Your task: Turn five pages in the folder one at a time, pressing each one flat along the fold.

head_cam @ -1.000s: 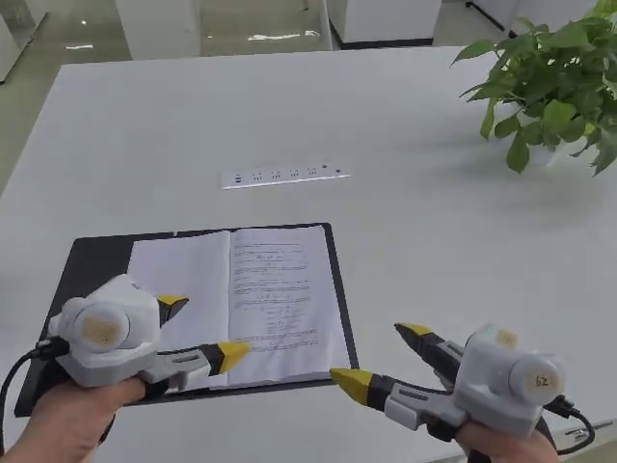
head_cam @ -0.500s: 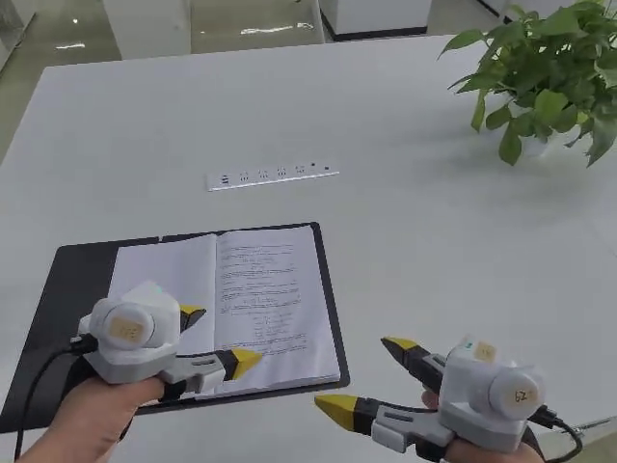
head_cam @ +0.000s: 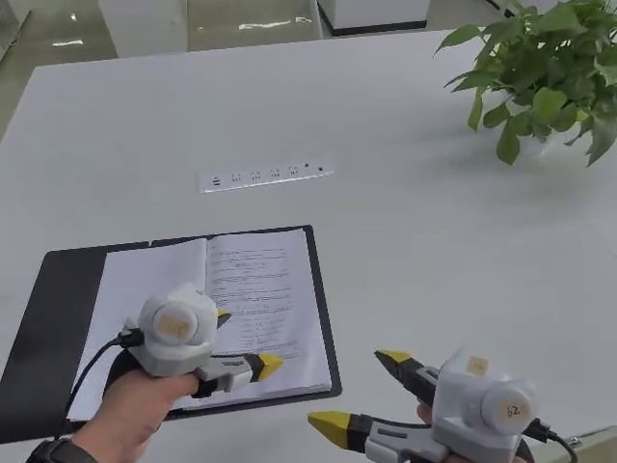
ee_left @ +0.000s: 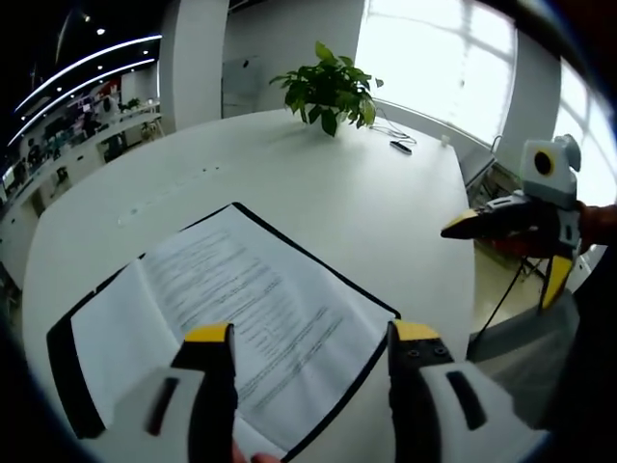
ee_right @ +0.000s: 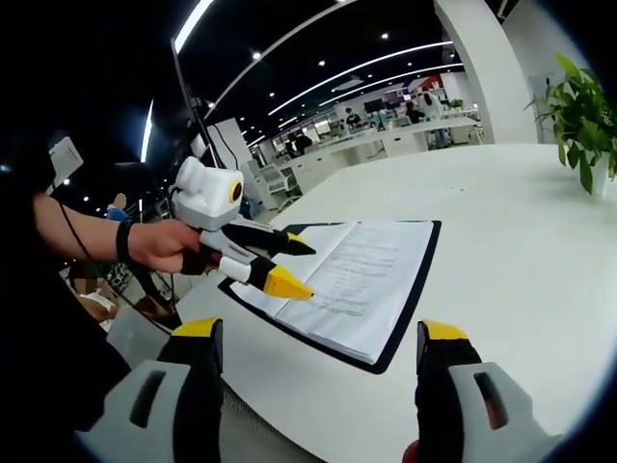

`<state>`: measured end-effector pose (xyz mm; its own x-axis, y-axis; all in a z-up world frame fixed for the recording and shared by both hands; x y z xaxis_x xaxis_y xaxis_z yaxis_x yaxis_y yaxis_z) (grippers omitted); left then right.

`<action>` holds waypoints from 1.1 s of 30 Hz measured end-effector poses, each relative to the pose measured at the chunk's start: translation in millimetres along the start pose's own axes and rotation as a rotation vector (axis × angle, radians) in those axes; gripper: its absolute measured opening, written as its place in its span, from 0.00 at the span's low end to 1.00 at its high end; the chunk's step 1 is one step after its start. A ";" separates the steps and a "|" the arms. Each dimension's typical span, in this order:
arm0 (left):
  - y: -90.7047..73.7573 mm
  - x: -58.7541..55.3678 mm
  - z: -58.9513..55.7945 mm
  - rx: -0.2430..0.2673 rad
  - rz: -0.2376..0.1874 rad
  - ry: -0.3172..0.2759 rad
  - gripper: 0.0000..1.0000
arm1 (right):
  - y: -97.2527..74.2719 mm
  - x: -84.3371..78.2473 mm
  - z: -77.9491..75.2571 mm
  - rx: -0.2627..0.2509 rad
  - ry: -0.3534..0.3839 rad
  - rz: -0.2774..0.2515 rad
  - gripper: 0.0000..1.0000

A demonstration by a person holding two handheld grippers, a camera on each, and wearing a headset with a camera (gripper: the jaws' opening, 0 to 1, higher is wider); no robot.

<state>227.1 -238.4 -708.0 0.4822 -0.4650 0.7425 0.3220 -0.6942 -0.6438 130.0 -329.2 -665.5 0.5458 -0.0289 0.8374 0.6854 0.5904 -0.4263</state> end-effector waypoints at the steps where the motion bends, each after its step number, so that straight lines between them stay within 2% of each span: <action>1: 5.0 -0.6 -1.1 -0.001 0.005 0.003 0.63 | 0.5 -1.1 -1.0 0.003 0.003 0.004 0.81; 4: 15.4 -2.1 -3.3 -0.005 0.015 0.000 0.63 | 1.9 -4.0 -2.7 0.007 0.000 0.020 0.81; 6: 23.4 -8.3 -3.6 -0.004 0.054 0.009 0.63 | 2.6 -4.0 -3.7 0.012 -0.001 0.023 0.81; 13: 48.9 -11.9 -7.3 -0.001 0.073 0.012 0.64 | 2.2 -2.0 -9.0 0.013 0.035 0.009 0.80; 18: 66.7 -19.7 -20.5 -0.002 0.114 0.050 0.65 | -4.5 -5.5 -9.1 0.013 0.039 0.019 0.80; 22: 74.0 -27.7 -28.0 -0.008 0.135 0.066 0.66 | -9.5 -9.0 -10.1 0.011 0.054 0.022 0.80; 24: 77.0 -34.8 -29.6 -0.004 0.155 0.092 0.66 | -10.8 -11.2 -10.3 0.009 0.053 0.029 0.80; 25: 76.8 -34.8 -25.2 0.026 0.152 0.138 0.65 | -11.5 -12.3 -10.3 0.009 0.055 0.032 0.80; 26: 76.3 -36.3 -26.3 0.022 0.161 0.150 0.65 | -11.6 -13.1 -10.0 0.010 0.057 0.034 0.79; 27: 76.0 -36.0 -27.8 0.014 0.157 0.136 0.65 | -11.5 -14.2 -9.5 0.010 0.058 0.037 0.79; 33: 72.7 -34.7 -23.3 0.005 0.138 0.145 0.61 | -2.9 -17.7 -5.9 0.013 0.044 0.063 0.76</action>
<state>214.7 -285.6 -776.2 0.4000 -0.6302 0.6655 0.2650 -0.6155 -0.7422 121.2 -335.2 -681.1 0.6088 -0.0262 0.7929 0.6424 0.6027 -0.4733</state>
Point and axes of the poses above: the centre of the closed fingertips' face, and the gripper's own axes: y roughly forward along the fingers, z roughly to its left, x roughly out of its top, the point moved 1 cm from there along -y, roughly backward along the fingers, and after that the axes turned 4 degrees about -x, right-handed, at the moved point
